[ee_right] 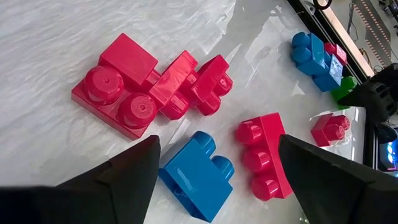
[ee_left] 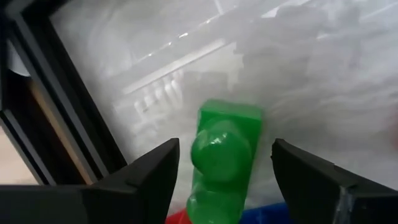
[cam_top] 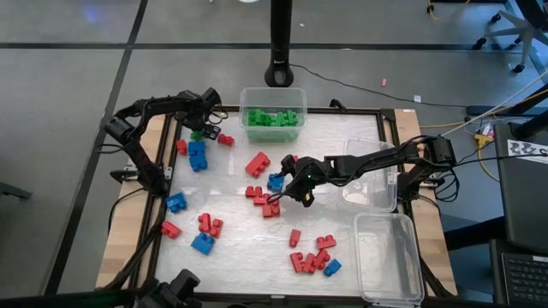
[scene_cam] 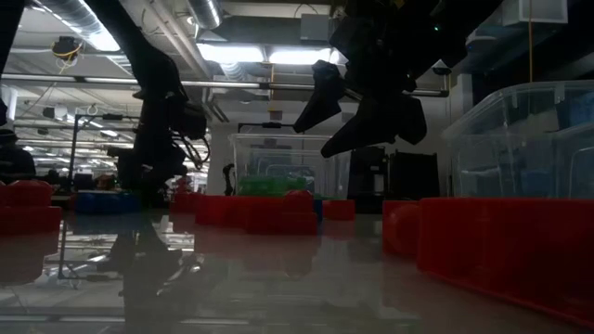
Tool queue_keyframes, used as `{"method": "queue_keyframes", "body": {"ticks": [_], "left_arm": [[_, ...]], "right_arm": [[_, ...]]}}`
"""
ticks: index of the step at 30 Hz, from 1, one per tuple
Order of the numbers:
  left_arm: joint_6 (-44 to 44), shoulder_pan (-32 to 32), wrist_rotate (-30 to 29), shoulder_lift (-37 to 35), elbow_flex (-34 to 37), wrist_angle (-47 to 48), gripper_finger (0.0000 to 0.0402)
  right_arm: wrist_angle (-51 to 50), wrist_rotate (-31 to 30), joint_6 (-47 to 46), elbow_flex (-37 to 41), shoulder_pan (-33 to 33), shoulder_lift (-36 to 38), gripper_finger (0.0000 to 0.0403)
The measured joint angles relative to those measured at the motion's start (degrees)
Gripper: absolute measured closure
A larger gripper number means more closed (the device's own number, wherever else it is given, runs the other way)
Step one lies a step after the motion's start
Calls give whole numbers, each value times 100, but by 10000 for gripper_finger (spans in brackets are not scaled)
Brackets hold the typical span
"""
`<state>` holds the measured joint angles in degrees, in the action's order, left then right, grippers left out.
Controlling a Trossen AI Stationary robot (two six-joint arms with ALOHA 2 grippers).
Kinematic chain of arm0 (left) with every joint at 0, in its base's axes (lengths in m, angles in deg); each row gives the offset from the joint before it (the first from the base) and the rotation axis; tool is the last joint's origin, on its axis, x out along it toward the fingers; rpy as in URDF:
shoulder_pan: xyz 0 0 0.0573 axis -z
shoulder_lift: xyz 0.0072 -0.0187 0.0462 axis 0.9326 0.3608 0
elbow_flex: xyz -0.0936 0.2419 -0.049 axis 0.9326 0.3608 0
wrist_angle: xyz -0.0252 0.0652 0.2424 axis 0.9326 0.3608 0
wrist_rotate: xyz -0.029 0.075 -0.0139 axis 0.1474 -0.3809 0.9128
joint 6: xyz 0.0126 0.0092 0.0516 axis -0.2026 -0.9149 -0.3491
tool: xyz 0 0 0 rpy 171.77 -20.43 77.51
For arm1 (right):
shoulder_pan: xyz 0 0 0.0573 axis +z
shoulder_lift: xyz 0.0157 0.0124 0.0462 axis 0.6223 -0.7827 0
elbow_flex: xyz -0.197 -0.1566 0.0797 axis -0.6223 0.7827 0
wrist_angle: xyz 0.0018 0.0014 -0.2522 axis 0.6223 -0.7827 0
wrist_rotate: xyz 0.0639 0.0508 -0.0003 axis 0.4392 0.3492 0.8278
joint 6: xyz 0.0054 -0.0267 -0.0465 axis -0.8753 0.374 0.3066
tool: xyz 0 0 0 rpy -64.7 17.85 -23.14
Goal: Sort blocks
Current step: Put the green game piece into the top transparent bin
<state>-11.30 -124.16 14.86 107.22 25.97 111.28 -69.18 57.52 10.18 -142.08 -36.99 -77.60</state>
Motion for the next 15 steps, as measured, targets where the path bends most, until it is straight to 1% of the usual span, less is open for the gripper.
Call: {"method": "queue_keyframes", "body": {"ticks": [4, 10, 15], "left_arm": [[-105, 6, 1, 58, 0, 18, 203], [-441, 2, -18, 53, -11, -22, 283], [-584, 41, -28, 15, -22, -41, 286]], "right_arm": [[0, 0, 0, 0, 0, 0, 79], [0, 0, 0, 0, 0, 0, 79], [-1, 0, 0, 0, 0, 0, 79]]}}
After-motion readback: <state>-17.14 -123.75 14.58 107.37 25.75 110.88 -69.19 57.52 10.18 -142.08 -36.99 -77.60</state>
